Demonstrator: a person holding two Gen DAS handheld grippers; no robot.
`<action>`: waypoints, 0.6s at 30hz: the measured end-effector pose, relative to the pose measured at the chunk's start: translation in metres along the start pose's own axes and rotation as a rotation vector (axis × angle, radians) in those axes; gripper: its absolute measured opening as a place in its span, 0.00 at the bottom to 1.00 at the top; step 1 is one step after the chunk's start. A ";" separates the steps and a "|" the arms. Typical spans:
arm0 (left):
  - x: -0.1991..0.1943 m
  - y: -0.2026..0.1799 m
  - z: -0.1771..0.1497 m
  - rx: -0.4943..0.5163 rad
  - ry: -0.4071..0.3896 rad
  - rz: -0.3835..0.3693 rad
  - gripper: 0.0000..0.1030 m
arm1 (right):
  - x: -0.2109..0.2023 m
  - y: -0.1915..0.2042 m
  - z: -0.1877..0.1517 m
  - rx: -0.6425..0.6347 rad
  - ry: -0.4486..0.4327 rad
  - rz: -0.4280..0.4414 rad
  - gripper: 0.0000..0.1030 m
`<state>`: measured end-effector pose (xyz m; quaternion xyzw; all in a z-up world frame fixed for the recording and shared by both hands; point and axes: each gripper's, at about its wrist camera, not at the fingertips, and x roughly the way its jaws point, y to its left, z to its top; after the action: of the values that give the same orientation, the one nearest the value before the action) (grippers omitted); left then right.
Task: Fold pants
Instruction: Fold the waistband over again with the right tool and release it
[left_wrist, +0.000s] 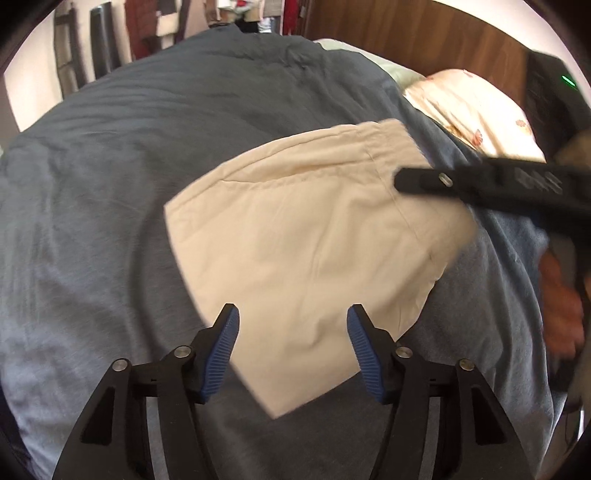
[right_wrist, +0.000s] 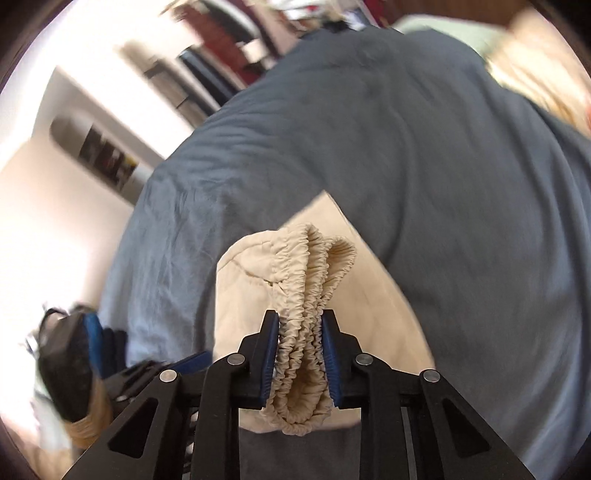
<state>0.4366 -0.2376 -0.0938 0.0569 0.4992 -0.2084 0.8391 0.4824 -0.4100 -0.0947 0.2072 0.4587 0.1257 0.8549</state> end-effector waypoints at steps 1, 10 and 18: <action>-0.002 0.001 -0.002 -0.002 -0.002 0.009 0.59 | 0.003 0.001 0.008 -0.040 0.008 -0.008 0.23; 0.001 -0.007 -0.009 0.019 -0.002 0.031 0.59 | 0.064 -0.015 0.054 -0.242 0.180 -0.064 0.23; 0.002 -0.008 -0.006 0.031 -0.003 0.015 0.59 | 0.069 -0.042 0.045 -0.188 0.182 -0.186 0.44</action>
<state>0.4290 -0.2440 -0.0974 0.0732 0.4942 -0.2097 0.8405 0.5584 -0.4301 -0.1426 0.0708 0.5378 0.1066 0.8333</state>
